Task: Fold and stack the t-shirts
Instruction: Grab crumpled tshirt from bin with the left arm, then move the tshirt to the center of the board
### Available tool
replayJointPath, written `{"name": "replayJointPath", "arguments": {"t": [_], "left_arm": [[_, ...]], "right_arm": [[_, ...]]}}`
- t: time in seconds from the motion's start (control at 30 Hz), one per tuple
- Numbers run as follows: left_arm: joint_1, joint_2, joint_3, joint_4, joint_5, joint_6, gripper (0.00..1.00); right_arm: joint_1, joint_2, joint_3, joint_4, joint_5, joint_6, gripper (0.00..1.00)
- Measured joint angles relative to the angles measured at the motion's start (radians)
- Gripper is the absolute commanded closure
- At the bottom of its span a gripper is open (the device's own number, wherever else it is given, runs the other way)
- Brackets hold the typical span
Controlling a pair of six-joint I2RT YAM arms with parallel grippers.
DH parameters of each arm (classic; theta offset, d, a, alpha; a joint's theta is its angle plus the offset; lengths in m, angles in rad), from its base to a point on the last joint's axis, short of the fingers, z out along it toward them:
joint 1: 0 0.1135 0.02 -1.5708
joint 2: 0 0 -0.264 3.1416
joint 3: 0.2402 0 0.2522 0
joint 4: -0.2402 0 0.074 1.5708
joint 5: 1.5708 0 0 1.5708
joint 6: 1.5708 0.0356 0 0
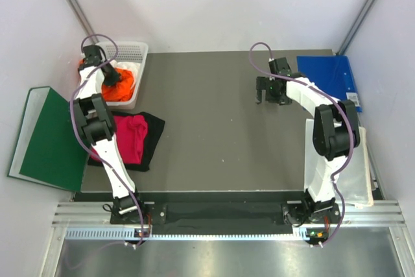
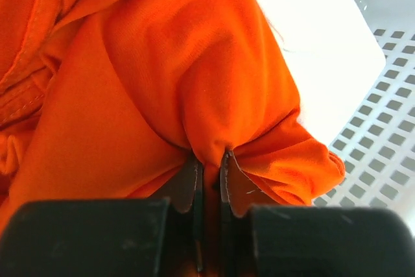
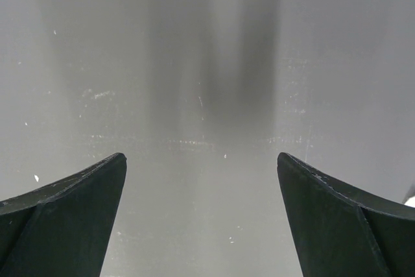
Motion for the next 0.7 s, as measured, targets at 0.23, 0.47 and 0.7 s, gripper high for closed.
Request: {"name": "replayJointPath", "arguments": {"t": [0.23,0.47,0.7], "left_arm": [[-0.001,-0.135,-0.089,0.036,-0.037,-0.004,1.0],[-0.005,-0.294,-0.096,0.161,0.099,-0.031,1.0],[-0.104,-0.297,-0.019,0.294,0.353,-0.085,1.0]], "right_arm": [[0.002,0.008,0.0,-0.001,-0.003,-0.001,0.0],[0.007,0.018,0.0,0.0,-0.007,-0.002,0.0],[0.006,0.023,0.0,0.001,-0.007,0.016,0.0]]}}
